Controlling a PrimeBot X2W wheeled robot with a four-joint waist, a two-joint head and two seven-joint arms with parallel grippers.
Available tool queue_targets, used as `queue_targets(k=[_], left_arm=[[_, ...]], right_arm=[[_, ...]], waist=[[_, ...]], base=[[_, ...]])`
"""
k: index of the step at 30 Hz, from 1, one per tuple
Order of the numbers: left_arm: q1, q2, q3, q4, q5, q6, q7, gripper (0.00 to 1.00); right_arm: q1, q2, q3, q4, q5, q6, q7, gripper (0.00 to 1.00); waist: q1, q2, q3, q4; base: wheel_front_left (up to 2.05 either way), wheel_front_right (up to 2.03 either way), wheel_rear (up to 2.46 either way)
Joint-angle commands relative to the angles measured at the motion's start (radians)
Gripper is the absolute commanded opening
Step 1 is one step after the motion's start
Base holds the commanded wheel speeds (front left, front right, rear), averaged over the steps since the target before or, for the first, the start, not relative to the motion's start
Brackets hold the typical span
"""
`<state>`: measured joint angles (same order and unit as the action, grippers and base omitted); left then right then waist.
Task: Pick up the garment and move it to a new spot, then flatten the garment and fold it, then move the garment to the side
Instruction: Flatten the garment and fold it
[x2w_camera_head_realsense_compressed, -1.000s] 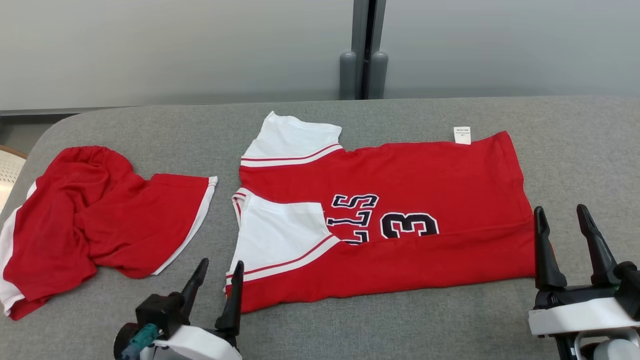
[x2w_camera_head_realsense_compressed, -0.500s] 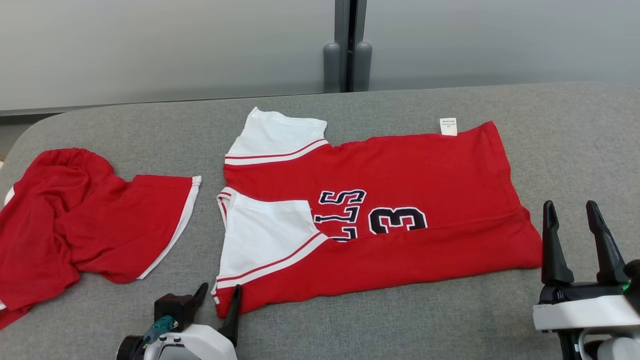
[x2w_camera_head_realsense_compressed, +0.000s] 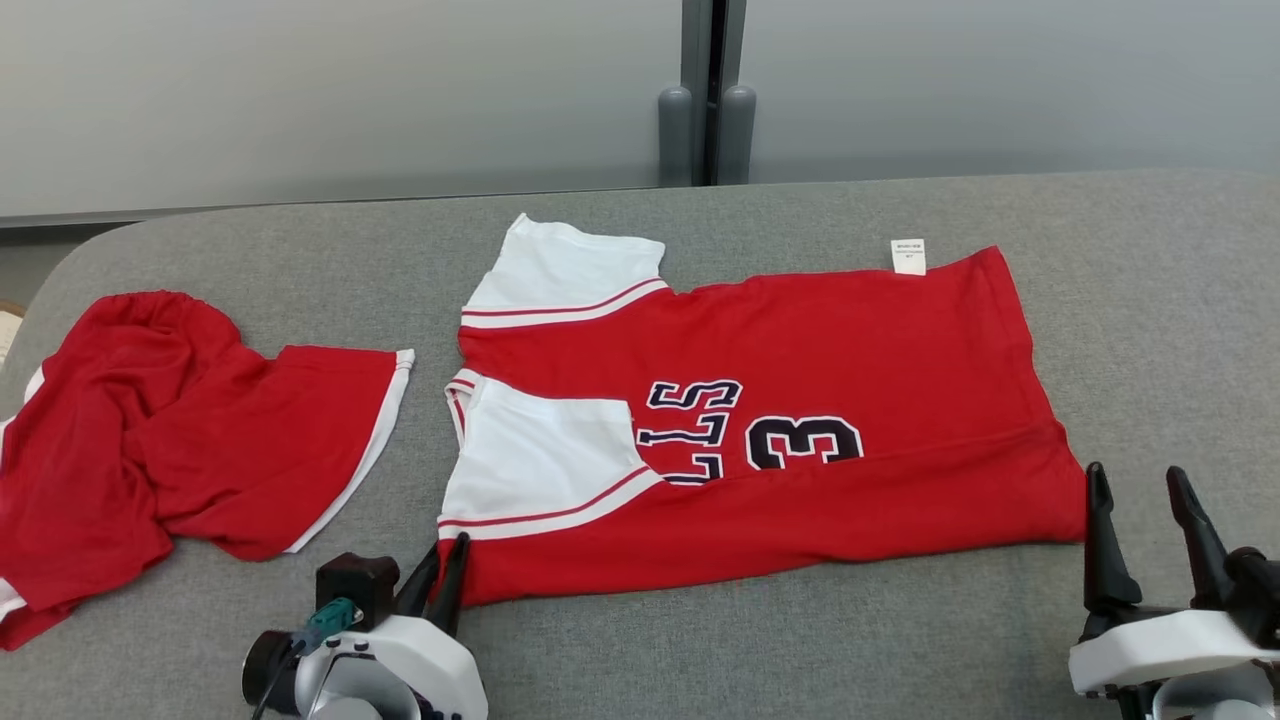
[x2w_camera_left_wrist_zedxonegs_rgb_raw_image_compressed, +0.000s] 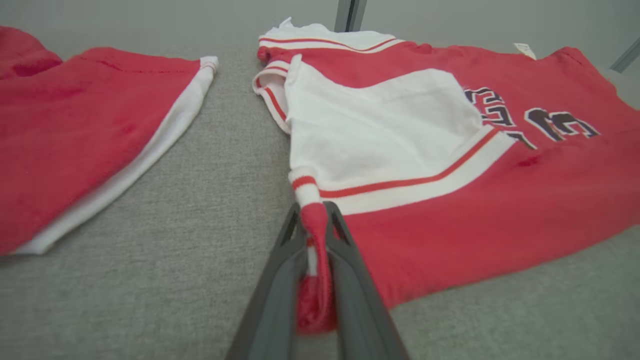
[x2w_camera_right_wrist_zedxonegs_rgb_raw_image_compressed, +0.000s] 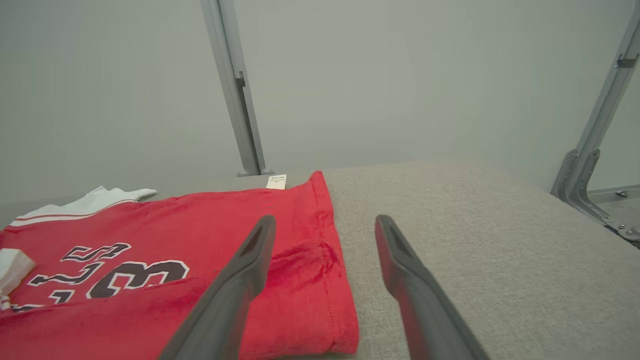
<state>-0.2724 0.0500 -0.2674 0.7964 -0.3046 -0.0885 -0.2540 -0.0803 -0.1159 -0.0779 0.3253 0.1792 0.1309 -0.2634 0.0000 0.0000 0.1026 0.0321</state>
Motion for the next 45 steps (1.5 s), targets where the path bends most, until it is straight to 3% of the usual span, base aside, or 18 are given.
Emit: queue_targets(k=[1,13,26,27,29,39,45], left_arm=[[-0.014,0.012,0.004,-0.024,0.009,-0.005,-0.008,0.00],[0.033,0.018,0.007,-0.231,0.052,-0.012,-0.012,0.00],[0.017,0.023,0.020,-0.267,0.075,-0.015,-0.012,0.00],[0.017,0.024,0.022,-0.267,0.076,-0.015,-0.012,0.00],[0.019,0.024,0.026,-0.264,0.077,-0.014,-0.012,0.00],[0.050,0.029,0.018,-0.225,0.083,-0.021,-0.012,0.00],[0.075,0.041,-0.007,-0.195,0.057,-0.031,-0.010,0.00]], right_arm=[[-0.026,0.001,-0.007,0.034,-0.006,0.000,-0.002,1.00],[-0.176,0.025,-0.094,0.351,0.108,0.000,0.064,1.00],[-0.293,-0.007,-0.037,0.555,0.109,0.000,0.067,1.00],[-0.298,-0.007,-0.027,0.566,0.114,0.000,0.065,0.78],[-0.305,-0.008,-0.010,0.584,0.122,0.000,0.062,0.00],[-0.268,-0.063,0.059,0.607,0.189,-0.001,0.050,0.00],[-0.196,-0.116,0.108,0.557,0.230,-0.001,0.114,0.00]], waist=[[0.0000,0.0000,-0.001,0.006],[0.0000,0.0000,0.038,0.041],[0.0000,0.0000,0.068,0.057],[0.0000,0.0000,0.066,0.057],[0.0000,0.0000,0.060,0.055],[0.0000,0.0000,0.005,0.042],[0.0000,0.0000,-0.034,0.042]], base=[[0.00,0.00,0.00],[0.00,0.00,0.00],[0.00,0.00,0.00],[0.00,0.00,0.00],[0.00,0.00,0.00],[0.00,0.00,0.00],[0.00,0.00,0.00]])
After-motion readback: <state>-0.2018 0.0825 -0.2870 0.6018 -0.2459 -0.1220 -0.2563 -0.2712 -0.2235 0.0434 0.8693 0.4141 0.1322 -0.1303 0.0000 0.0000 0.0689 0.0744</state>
